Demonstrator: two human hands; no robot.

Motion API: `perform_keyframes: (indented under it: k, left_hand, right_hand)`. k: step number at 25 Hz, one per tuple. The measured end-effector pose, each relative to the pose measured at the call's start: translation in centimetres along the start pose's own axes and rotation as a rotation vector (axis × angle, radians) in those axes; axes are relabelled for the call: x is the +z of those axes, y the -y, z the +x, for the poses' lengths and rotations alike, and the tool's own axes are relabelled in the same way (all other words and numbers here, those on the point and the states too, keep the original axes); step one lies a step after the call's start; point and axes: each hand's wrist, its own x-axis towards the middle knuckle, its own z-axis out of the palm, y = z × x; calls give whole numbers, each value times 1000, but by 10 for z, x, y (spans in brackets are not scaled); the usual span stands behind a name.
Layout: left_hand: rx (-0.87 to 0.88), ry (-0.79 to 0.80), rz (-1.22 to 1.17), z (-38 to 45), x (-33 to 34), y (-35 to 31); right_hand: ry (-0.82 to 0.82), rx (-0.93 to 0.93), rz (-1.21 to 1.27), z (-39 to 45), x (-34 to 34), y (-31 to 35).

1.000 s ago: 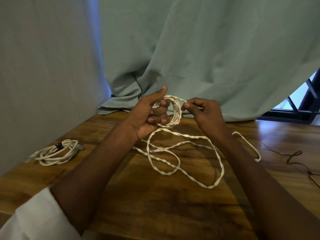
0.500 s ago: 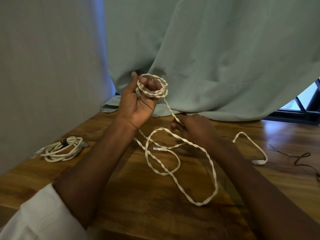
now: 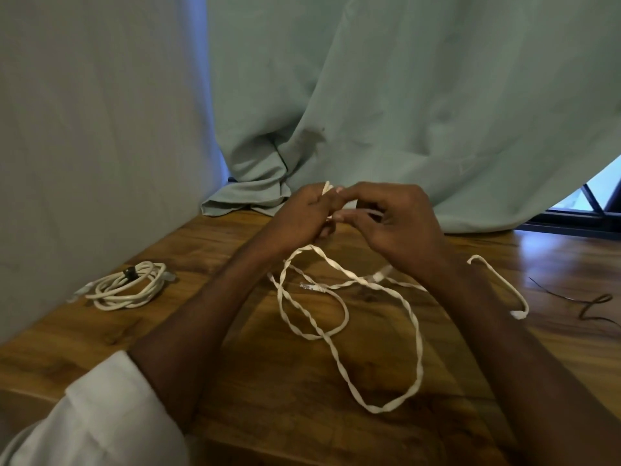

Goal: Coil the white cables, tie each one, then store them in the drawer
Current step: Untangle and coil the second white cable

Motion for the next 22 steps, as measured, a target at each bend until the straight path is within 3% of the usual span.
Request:
perform_keyframes:
  k: [5,9,12,18,22]
  left_hand:
    - [-183,324,-450,-7,6,-13]
    - [-168,327,-684,-8,10,-12]
    - [-177,312,-795,-1,9,-8]
    - [-231,365,-1104,1,-1,-4]
    - [-252,389,-1179,-2,-2,-6]
  right_hand:
    - [-231,203,284,3,0,-9]
    - [-257,397,482,-1,14,-13]
    - [-226,427,503,-3,17,-9]
    - [37,424,641,-3,12,-10]
    - [23,344,579,-2,10,-16]
